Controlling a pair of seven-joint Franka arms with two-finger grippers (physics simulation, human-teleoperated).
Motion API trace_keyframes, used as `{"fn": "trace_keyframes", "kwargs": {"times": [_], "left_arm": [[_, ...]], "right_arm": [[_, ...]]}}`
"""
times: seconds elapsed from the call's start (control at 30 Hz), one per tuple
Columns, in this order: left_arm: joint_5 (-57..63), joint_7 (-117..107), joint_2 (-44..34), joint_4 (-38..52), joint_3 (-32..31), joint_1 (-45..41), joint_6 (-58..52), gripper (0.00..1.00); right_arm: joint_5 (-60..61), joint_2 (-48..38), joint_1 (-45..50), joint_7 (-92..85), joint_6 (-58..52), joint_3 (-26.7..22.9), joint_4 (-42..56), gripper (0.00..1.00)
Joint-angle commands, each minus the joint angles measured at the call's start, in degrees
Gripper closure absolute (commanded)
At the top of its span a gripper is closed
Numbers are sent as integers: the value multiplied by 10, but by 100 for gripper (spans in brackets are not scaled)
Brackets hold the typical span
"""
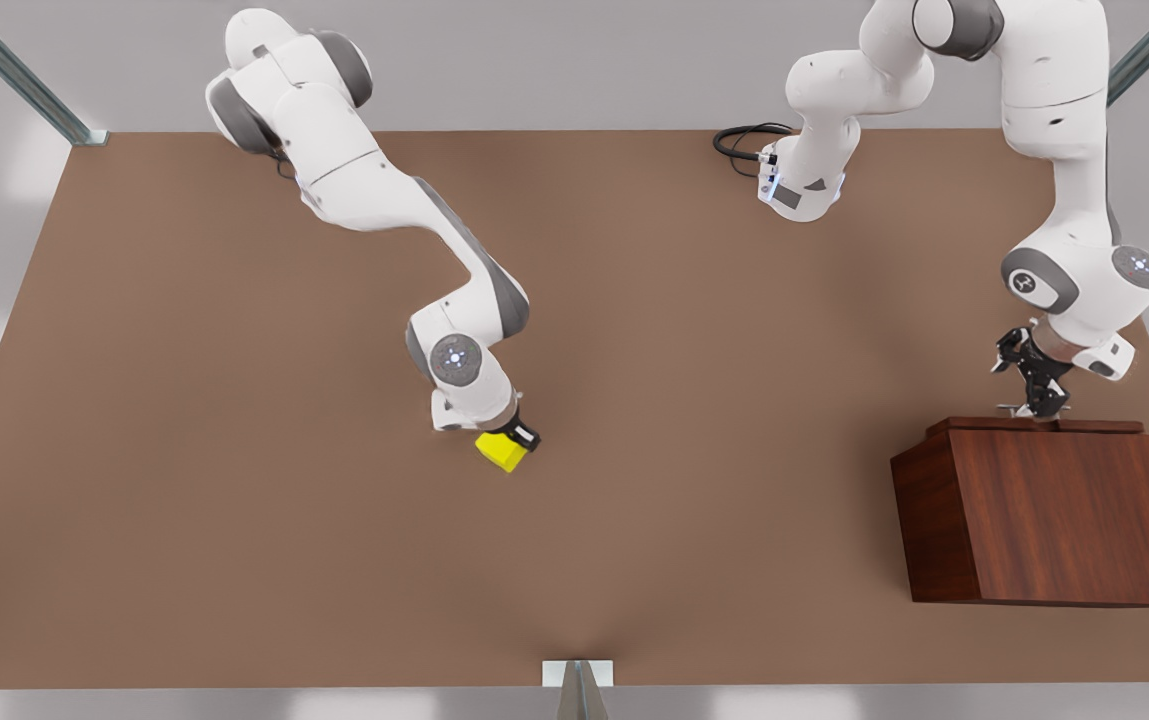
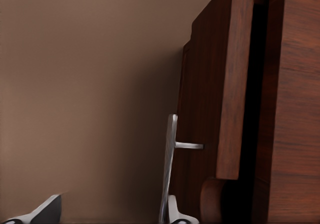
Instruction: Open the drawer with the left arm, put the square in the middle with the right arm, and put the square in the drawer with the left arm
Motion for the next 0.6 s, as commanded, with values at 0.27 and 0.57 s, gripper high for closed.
{"fn": "trace_keyframes", "kwargs": {"times": [0.27,0.57], "left_arm": [[1,33,-28,-28,28,0,2,0],[2,42,-92,-89,54,-2,-11,0]], "right_arm": [[-4,169,182,296,-8,-25,247,33],[-5,193,207,327,-33,-33,287,0]]}}
